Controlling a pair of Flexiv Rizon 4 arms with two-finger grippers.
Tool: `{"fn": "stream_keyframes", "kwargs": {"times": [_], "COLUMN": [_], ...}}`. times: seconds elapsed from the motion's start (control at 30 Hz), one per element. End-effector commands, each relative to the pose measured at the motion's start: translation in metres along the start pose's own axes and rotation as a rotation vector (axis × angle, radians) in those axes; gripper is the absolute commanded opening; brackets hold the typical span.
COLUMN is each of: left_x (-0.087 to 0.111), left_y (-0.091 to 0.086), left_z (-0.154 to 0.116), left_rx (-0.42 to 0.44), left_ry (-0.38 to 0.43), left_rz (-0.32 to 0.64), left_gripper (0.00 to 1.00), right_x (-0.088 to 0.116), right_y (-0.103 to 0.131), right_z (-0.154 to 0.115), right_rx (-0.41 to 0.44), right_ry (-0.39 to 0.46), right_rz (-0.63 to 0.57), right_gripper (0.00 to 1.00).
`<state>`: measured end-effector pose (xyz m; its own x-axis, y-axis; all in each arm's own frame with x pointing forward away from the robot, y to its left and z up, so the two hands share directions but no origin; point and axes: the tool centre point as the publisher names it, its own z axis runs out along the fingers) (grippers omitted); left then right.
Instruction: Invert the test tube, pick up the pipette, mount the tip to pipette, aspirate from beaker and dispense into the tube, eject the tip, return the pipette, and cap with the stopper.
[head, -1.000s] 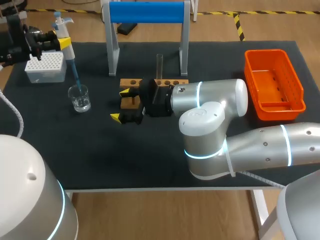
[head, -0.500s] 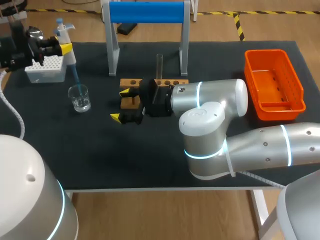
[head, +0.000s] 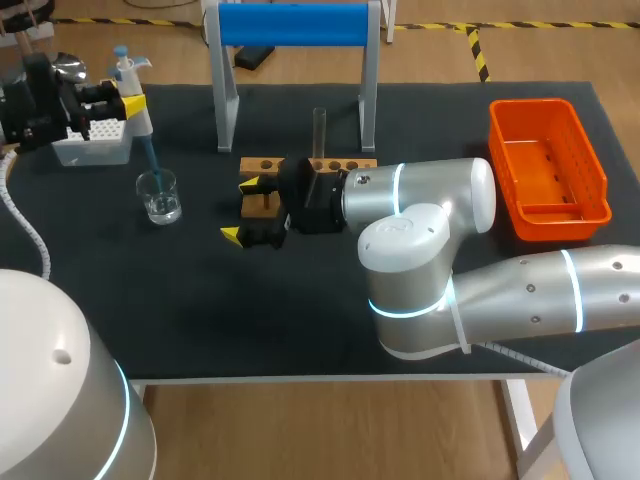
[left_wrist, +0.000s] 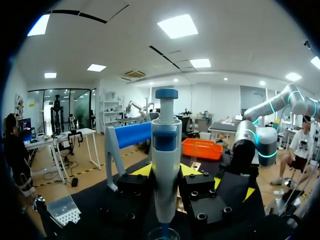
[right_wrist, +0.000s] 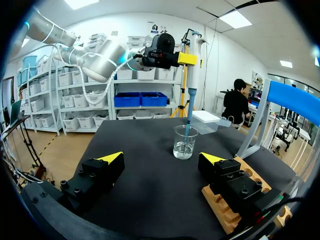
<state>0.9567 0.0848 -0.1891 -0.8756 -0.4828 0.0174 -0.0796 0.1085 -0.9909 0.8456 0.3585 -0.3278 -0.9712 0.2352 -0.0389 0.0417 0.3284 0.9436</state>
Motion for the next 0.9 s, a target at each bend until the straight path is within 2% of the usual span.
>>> {"fn": "stream_keyframes", "kwargs": {"times": [0.03, 0.4, 0.9], "left_x": [-0.0012, 0.0014, 0.0086], "left_y": [0.0054, 0.0134, 0.0129], "left_z": [0.0017, 0.0002, 0.0008], "left_rx": [0.001, 0.01, -0.006], "left_ry": [-0.003, -0.012, -0.003], "left_rz": [0.0, 0.018, 0.086], "left_gripper": [0.0, 0.0, 0.0], "right_x": [-0.0001, -0.0001, -0.0001], "right_y": [-0.0013, -0.0013, -0.0013], "right_z": [-0.0006, -0.0006, -0.0006], "right_rx": [-0.005, -0.005, -0.005], "right_ry": [0.001, 0.001, 0.001], "right_rz": [0.0, 0.0, 0.0], "right_gripper": [1.0, 1.0, 1.0]}}
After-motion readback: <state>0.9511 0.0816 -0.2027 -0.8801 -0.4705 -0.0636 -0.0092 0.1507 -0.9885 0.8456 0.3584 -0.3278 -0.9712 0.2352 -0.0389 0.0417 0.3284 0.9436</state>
